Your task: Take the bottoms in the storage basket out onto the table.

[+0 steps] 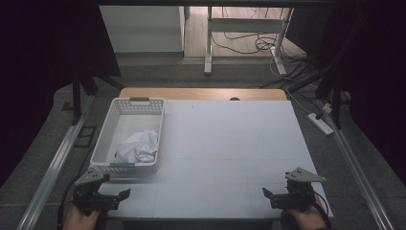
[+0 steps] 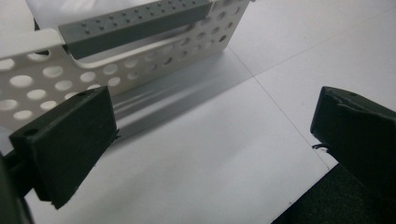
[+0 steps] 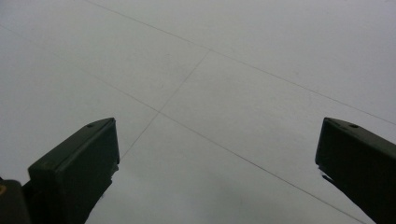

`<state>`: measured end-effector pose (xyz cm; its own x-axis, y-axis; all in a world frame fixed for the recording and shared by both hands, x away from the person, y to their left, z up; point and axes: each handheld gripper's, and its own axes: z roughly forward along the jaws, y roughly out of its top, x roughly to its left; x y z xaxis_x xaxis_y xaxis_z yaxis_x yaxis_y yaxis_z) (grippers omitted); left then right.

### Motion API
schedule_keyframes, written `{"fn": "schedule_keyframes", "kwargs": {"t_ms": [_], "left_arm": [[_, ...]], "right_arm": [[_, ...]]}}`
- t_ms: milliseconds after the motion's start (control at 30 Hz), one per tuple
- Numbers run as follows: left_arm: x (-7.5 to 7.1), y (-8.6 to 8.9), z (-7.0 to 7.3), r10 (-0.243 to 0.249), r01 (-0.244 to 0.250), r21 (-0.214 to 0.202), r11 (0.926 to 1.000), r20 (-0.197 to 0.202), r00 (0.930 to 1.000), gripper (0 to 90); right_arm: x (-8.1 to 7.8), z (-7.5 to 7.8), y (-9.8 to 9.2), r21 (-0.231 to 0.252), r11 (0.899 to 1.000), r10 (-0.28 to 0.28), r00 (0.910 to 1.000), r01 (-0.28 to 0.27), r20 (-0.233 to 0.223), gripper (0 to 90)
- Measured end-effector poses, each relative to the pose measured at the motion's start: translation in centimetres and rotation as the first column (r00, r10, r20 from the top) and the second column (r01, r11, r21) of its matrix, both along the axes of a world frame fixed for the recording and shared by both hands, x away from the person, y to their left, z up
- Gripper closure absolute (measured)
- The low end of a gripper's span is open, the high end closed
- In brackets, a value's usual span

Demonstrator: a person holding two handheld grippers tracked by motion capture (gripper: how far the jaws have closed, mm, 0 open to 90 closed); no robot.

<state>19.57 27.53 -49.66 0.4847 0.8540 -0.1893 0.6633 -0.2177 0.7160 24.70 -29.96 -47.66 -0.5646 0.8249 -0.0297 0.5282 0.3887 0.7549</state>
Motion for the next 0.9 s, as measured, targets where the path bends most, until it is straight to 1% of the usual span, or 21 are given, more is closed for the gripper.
{"fn": "schedule_keyframes", "kwargs": {"t_ms": [133,300,433,667,700,767,900], "left_arm": [[0.0,0.0,0.2,-0.006,0.006,0.01,0.9999,0.006,1.0,0.0],[0.2,0.1,0.6,-0.028,0.028,0.002,0.9996,0.006,0.9996,0.0],[0.3,0.1,0.8,-0.041,0.041,0.004,0.9992,0.007,0.9991,0.0],[0.6,-0.1,1.2,-0.062,0.062,0.01,0.998,0.022,0.9978,0.0],[0.7,-0.1,1.4,-0.064,0.064,0.018,0.9978,0.027,0.9976,0.0],[0.8,-0.2,1.5,-0.065,0.065,0.022,0.9977,0.034,0.9973,0.0],[1.1,-0.3,1.8,-0.065,0.065,0.011,0.9978,0.035,0.9972,0.0]], "right_arm": [[0.0,0.0,0.0,-0.002,1.0,0.002,1.0,-0.002,-0.002,0.0],[0.0,0.0,0.1,-0.006,1.0,0.001,1.0,-0.001,-0.006,0.0],[0.1,0.0,0.1,-0.01,1.0,0.001,1.0,-0.001,-0.007,0.0],[0.1,-0.1,0.1,-0.015,1.0,0.003,1.0,-0.003,-0.009,0.0],[0.1,-0.1,0.2,-0.015,1.0,0.003,0.9999,-0.003,-0.01,0.0],[0.1,-0.1,0.2,-0.019,1.0,0.002,0.9999,-0.003,-0.011,0.0],[0.1,-0.1,0.2,-0.018,1.0,0.003,0.9999,-0.004,-0.013,0.0]]}}
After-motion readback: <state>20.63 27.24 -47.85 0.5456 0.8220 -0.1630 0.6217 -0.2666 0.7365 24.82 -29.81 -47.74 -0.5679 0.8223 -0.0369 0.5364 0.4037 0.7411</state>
